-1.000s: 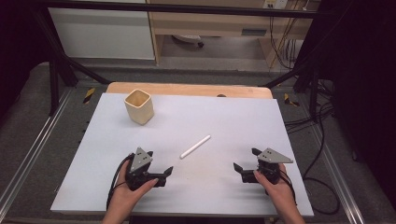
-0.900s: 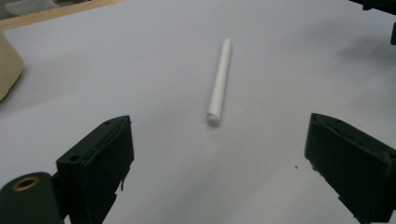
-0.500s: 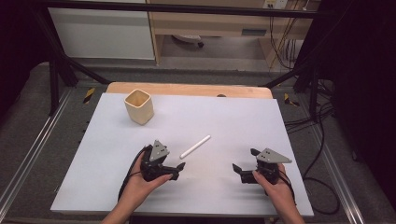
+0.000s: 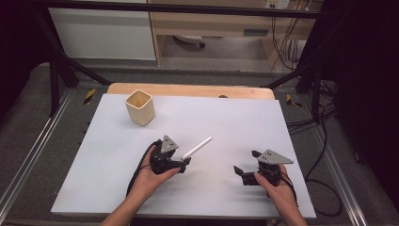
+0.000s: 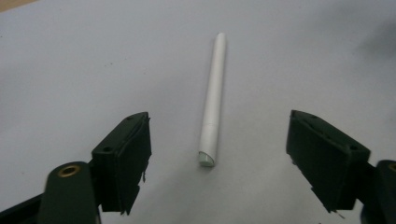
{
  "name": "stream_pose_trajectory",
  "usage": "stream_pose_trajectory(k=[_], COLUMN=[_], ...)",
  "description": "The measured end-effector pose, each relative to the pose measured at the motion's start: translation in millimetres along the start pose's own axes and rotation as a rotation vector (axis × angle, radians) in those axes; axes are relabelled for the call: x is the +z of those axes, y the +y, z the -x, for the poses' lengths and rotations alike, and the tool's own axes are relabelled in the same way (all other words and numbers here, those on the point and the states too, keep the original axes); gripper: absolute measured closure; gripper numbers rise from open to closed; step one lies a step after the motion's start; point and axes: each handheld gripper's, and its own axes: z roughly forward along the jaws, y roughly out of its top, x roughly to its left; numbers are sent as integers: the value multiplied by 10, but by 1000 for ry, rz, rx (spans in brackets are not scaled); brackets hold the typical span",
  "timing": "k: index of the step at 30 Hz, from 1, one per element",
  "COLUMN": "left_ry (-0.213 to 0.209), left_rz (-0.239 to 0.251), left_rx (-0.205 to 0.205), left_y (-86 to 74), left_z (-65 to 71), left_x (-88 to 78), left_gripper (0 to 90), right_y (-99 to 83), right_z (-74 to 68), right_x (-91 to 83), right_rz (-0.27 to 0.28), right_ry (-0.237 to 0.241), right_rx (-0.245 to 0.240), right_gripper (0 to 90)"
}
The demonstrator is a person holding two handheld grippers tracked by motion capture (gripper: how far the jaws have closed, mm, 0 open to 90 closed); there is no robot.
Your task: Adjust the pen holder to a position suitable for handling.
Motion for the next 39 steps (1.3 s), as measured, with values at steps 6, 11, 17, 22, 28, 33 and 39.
stream_pose_trajectory(k=[6, 11, 17, 22, 28, 33, 39], left_ry=[-2, 14, -4, -11, 6, 5, 17], left_rz=[-35, -67, -78, -99, -96, -83, -76], left_rx=[21, 20, -19, -30, 13, 28, 63], left_y=[17, 12, 2, -17, -26, -34, -40], left_z=[15, 3, -32, -64, -15, -8, 25], left_x=[150, 276, 377, 432, 465, 476, 482], left_gripper=[374, 491, 575, 608, 646, 751, 786], right_y=[0, 0, 0, -2, -3, -3, -3], right_z=[4, 5, 10, 8, 5, -6, -7], right_x=[-2, -7, -9, -7, 0, 9, 10], right_rz=[0, 0, -2, -5, -9, -15, -17], right_ry=[2, 4, 6, 9, 8, 10, 12], right_rx=[0, 2, 6, 5, 0, 0, -1], right_gripper=[49, 48, 48, 48, 48, 48, 48])
